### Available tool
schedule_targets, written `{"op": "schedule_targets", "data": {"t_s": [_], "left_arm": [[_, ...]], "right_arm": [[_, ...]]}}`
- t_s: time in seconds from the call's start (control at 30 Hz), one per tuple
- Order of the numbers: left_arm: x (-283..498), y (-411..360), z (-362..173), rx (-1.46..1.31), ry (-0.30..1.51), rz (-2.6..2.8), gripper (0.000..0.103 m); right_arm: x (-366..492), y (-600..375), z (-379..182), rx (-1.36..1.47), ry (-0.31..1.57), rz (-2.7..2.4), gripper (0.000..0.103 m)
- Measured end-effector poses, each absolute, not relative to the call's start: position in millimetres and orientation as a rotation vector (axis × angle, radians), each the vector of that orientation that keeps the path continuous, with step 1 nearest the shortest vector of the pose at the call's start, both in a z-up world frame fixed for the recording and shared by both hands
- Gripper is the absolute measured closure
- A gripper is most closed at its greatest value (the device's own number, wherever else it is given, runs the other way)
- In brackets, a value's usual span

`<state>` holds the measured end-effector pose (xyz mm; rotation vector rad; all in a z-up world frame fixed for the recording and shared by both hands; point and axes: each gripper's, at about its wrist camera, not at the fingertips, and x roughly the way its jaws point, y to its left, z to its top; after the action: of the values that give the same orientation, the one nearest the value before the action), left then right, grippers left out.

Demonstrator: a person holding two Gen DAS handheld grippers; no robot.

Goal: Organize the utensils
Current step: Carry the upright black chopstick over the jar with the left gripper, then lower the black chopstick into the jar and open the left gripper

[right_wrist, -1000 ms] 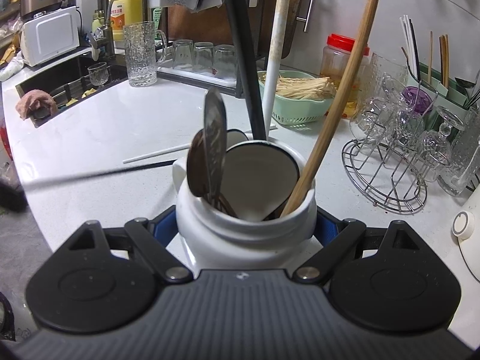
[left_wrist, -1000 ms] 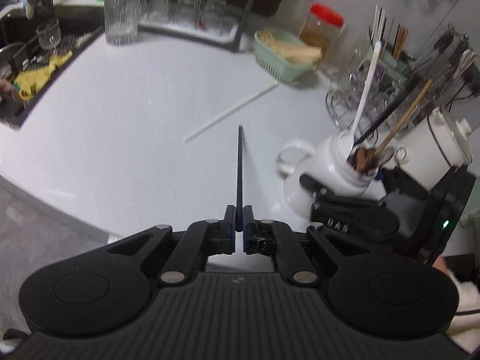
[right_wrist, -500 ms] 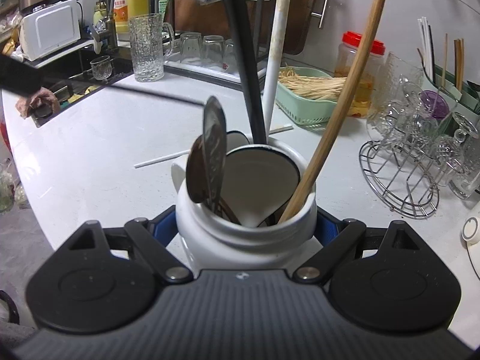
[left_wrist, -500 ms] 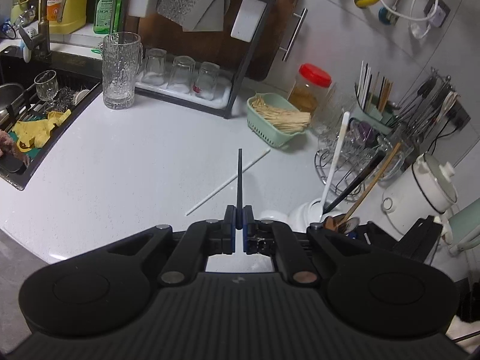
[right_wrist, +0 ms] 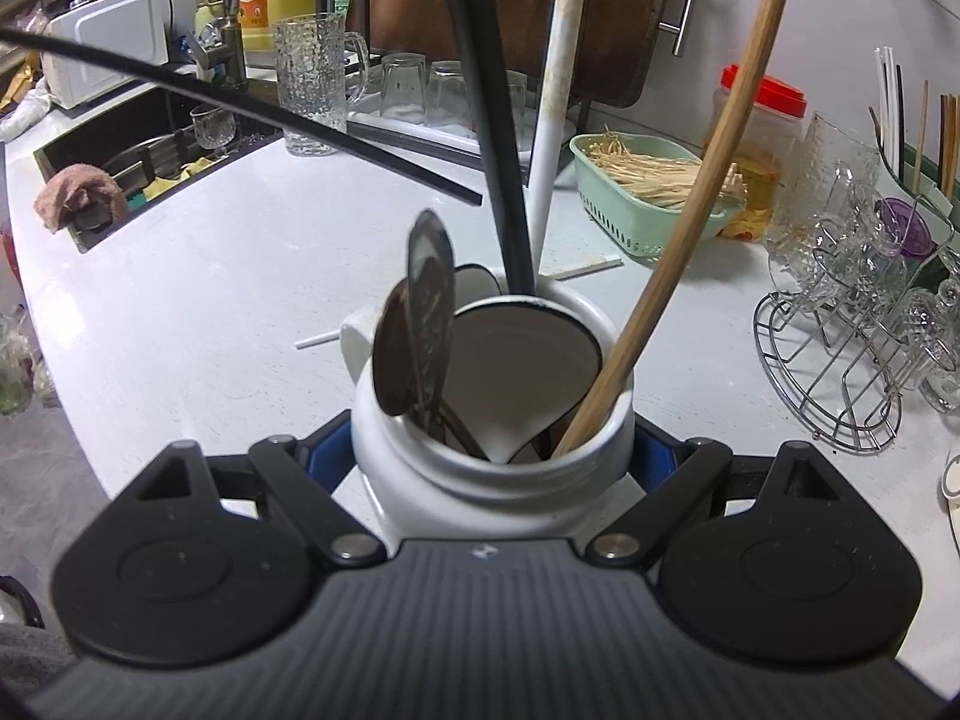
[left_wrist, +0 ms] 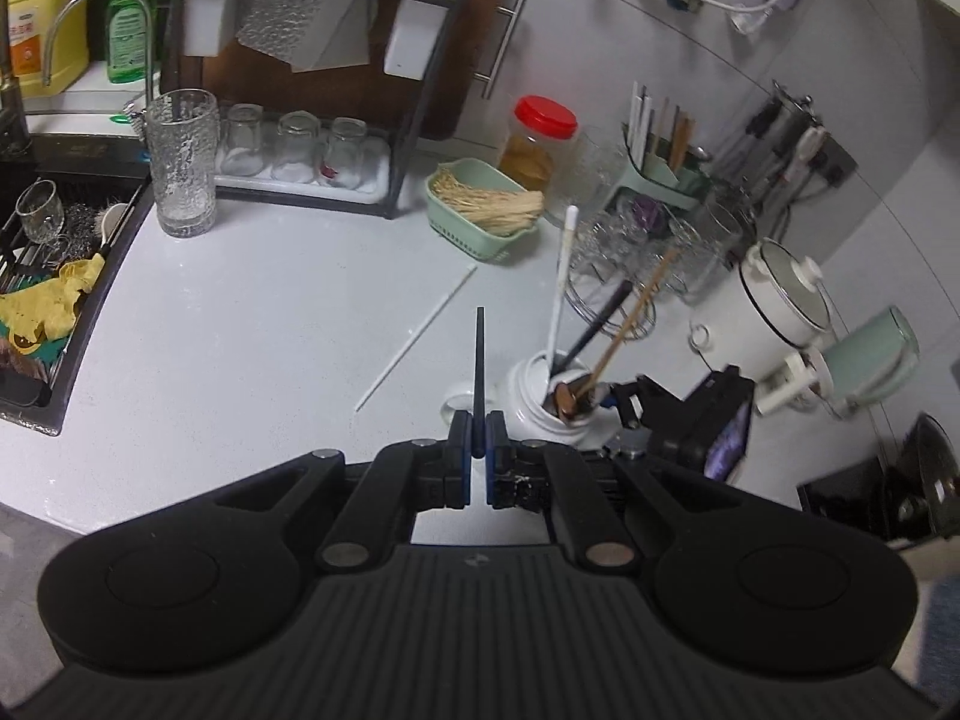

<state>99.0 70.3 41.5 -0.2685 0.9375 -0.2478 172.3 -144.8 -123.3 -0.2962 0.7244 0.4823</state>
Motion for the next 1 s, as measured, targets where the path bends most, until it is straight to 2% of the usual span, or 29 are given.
{"op": "schedule_targets", "data": {"t_s": [0.53, 1.0], "left_arm": [[120.0, 67.2, 124.2, -0.116, 1.107, -0.454, 0.098], [181.6, 2.1, 110.9, 0.157, 1.19, -0.575, 0.098]], "right_arm": [[170.7, -141.9, -124.9, -0.297, 0.714, 0.456, 0.01], [173.0, -138.6, -124.5, -0.323, 0.715, 0.483, 0.01]]}}
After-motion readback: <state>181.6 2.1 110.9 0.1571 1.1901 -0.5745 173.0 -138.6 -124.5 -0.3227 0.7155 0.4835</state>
